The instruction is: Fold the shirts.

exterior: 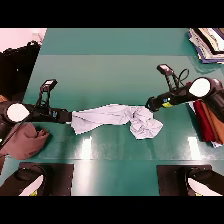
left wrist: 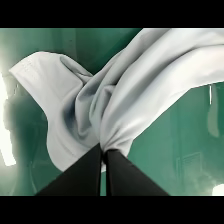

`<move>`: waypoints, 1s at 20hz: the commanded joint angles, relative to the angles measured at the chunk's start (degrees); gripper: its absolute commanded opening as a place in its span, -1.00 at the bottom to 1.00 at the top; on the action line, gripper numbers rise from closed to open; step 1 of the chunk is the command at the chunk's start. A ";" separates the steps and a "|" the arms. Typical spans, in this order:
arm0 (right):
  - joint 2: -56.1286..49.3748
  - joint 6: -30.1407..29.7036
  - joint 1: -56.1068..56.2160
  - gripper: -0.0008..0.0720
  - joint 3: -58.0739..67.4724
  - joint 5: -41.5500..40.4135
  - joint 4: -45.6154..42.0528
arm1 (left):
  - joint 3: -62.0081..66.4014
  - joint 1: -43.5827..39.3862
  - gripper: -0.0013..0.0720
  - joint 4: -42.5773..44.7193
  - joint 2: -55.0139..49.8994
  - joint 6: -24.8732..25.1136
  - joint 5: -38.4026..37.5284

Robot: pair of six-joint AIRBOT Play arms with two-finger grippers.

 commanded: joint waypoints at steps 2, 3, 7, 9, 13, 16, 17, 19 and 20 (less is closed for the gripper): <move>-2.36 -3.98 -3.08 0.26 -5.29 -0.85 1.16 | -0.09 0.02 -0.90 -0.57 -0.04 0.02 0.13; -4.31 -5.75 -3.58 0.26 -5.03 -0.90 3.23 | -0.09 0.02 -0.90 -0.57 -0.04 0.02 0.11; -12.81 -7.98 -4.22 0.26 -0.42 0.13 8.48 | -0.09 0.02 -0.90 -0.59 -0.04 0.04 0.00; -15.61 -8.81 -4.13 0.26 1.75 0.98 11.39 | -0.09 0.02 -0.90 -0.59 -0.04 0.04 0.00; -17.31 -10.34 -4.15 -0.65 4.48 2.03 11.89 | -0.09 0.02 -0.90 -0.57 -0.04 0.07 -0.09; -15.08 -11.61 -4.46 -0.94 4.46 1.31 11.37 | 0.00 0.02 -0.90 -0.57 0.00 0.07 -0.09; -13.55 -11.61 -5.03 -0.94 4.46 0.98 11.37 | 0.52 0.02 -0.90 -0.37 0.26 0.07 -0.24; -9.03 -11.58 -6.95 -0.94 4.48 -0.22 11.41 | 4.15 0.02 -0.90 0.72 0.85 0.09 -1.88; -6.12 -11.56 -8.22 -0.94 4.48 -1.14 11.47 | 7.19 0.02 -0.90 1.36 0.85 0.09 -3.28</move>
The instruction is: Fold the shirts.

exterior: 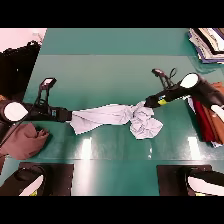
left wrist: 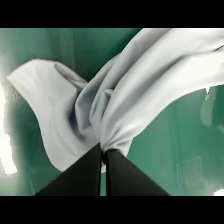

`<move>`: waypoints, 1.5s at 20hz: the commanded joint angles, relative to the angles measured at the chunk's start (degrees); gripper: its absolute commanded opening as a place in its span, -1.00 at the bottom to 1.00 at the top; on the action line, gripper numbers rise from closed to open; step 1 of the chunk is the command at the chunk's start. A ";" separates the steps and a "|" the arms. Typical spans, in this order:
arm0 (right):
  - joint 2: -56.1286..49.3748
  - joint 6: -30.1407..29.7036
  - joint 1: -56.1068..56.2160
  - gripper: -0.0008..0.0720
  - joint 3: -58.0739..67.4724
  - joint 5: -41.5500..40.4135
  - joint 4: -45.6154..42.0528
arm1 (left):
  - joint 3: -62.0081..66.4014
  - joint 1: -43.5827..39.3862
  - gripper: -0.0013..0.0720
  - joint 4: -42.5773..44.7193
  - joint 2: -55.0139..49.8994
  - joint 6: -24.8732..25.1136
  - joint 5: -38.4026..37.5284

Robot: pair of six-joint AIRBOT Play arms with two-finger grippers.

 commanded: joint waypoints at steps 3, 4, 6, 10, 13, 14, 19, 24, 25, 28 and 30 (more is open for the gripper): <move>15.87 -0.46 -6.86 -0.94 1.49 -4.31 0.24 | 17.25 0.02 -0.90 3.04 0.37 0.28 -6.75; 19.10 -0.46 -8.55 -0.94 3.65 -4.31 0.24 | 21.86 0.02 -0.90 2.97 0.37 1.03 -7.65; 23.96 -0.46 -11.08 -0.94 9.60 -4.37 0.22 | 32.09 0.02 -0.90 2.86 0.37 1.07 -9.38; 30.73 -0.46 -14.53 -0.95 23.10 -5.49 0.17 | 49.53 0.02 -0.90 1.18 0.37 1.05 -11.67; 34.16 -0.48 -17.05 -0.95 29.64 -5.79 0.11 | 58.51 0.02 -0.90 -5.14 0.37 1.05 -12.85; 34.86 -0.48 -18.08 -0.95 31.87 -5.79 0.11 | 60.72 0.02 -0.90 -8.70 0.37 1.05 -12.76; 33.00 -0.46 -24.52 -0.95 44.65 -1.22 0.15 | 66.12 0.02 -0.90 -22.95 0.37 1.09 -13.55; 21.55 2.12 -29.16 -0.95 62.18 8.20 0.79 | 62.99 0.02 -0.90 -22.25 0.31 -0.24 -22.84; 18.78 2.84 -28.46 -0.95 63.52 8.63 1.51 | 60.33 0.02 -0.90 -20.26 0.31 -0.26 -24.65; 12.55 2.82 -21.70 -0.95 57.86 8.24 1.97 | 45.94 0.02 -0.90 -14.14 0.31 -0.63 -28.87; 7.19 3.10 -15.65 -0.95 50.36 8.11 -0.26 | 32.52 0.02 -0.90 -11.65 0.31 -0.39 -25.35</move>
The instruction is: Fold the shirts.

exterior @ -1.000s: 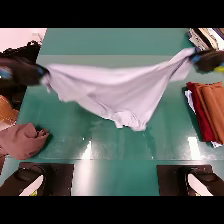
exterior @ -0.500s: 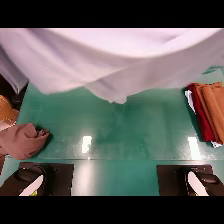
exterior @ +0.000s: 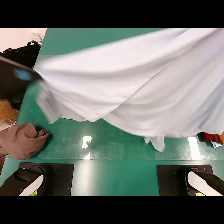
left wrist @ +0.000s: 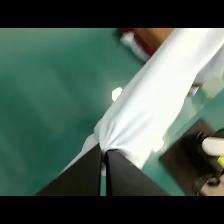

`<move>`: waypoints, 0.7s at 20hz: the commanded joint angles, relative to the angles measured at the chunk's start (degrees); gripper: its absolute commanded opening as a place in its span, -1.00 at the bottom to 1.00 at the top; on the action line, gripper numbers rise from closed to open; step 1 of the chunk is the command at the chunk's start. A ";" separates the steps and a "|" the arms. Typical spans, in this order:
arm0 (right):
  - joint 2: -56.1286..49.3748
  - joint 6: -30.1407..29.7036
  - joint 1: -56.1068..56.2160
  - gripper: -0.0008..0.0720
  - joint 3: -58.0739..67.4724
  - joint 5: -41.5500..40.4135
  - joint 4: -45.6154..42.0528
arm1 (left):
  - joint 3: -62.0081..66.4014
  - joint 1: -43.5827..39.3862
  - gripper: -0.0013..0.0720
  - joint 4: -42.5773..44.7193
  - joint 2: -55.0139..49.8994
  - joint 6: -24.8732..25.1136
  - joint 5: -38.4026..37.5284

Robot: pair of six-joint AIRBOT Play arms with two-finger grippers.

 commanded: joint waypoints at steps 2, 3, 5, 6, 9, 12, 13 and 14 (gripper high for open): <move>-13.66 1.33 10.73 -0.95 -9.75 1.18 -4.70 | -27.23 0.02 -0.90 7.32 -0.31 -0.15 8.09; -17.40 1.31 12.46 -0.95 -11.34 1.07 -5.68 | -33.22 0.04 -0.90 9.14 -1.16 -0.26 13.38; -25.31 1.29 15.06 -0.95 -13.00 -0.22 -5.64 | -41.09 0.04 -0.90 10.78 -3.78 -0.26 24.09; -29.18 1.27 15.98 -0.95 -12.98 -1.60 -5.64 | -43.21 0.04 -0.90 11.61 -6.08 -0.24 30.14; -36.68 1.27 18.01 -0.95 -12.83 -6.95 -5.62 | -43.45 0.04 -0.90 13.07 -14.53 -0.24 44.37; -40.04 1.31 18.34 -0.95 -12.83 -11.02 -5.40 | -41.51 0.04 -0.90 13.11 -22.47 -0.15 52.09; -40.48 1.31 18.34 -0.95 -12.83 -11.52 -5.42 | -40.54 0.04 -0.90 13.11 -24.72 0.31 53.37; -40.63 1.31 18.12 -0.95 -12.83 -11.58 -5.42 | -39.41 0.04 -0.90 13.11 -26.97 0.98 54.58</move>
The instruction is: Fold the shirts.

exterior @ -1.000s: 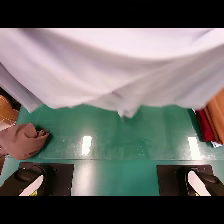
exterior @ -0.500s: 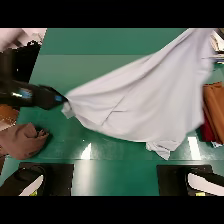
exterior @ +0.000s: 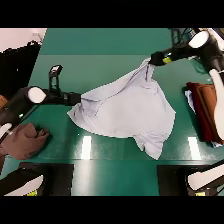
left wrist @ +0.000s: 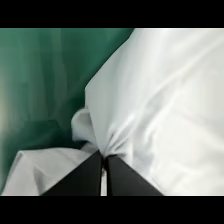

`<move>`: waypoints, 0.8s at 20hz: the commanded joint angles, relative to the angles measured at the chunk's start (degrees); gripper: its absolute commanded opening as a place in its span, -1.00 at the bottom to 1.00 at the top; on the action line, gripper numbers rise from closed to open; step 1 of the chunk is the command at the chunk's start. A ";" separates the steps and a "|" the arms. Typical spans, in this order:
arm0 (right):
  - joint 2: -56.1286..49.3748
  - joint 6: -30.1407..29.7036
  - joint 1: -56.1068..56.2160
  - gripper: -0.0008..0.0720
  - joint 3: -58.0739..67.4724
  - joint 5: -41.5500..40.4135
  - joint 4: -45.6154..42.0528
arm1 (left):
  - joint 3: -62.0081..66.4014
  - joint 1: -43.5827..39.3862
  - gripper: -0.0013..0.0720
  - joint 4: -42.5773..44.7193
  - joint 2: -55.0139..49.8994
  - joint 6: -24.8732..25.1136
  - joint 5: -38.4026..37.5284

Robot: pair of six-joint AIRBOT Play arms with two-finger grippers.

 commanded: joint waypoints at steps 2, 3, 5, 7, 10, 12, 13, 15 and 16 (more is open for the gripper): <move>-2.84 0.04 0.33 -0.94 -0.15 -3.43 -0.02 | 3.41 0.74 -0.90 0.61 -9.75 1.60 10.21; -2.84 0.04 0.31 -0.94 -0.15 -4.02 0.00 | 4.59 1.29 -0.90 0.59 -10.88 1.40 10.27; -2.82 0.04 0.31 -0.93 -0.15 -4.42 0.04 | 6.47 2.69 -0.89 0.42 -11.47 1.38 8.85; -2.82 0.04 0.28 -0.36 -0.15 -4.66 0.07 | 8.35 3.96 0.23 0.48 -11.47 1.42 5.88; -2.03 0.07 -0.22 0.17 -0.11 -3.17 0.33 | 12.70 6.86 0.43 0.83 -11.26 2.23 -2.54; -0.35 0.09 -1.29 0.15 -0.13 1.42 0.37 | 16.46 10.71 0.43 0.83 -11.02 6.03 -12.31; 0.81 0.04 -2.03 0.15 -0.44 4.55 0.44 | 17.73 13.11 0.43 0.74 -11.02 7.85 -17.62; 4.15 -0.04 -3.23 0.15 -3.93 7.80 0.42 | 17.27 17.42 0.43 0.52 -11.08 10.73 -26.21; 6.75 -0.07 -3.93 0.15 -7.61 7.91 0.44 | 15.96 18.97 0.43 0.13 -11.08 11.21 -28.39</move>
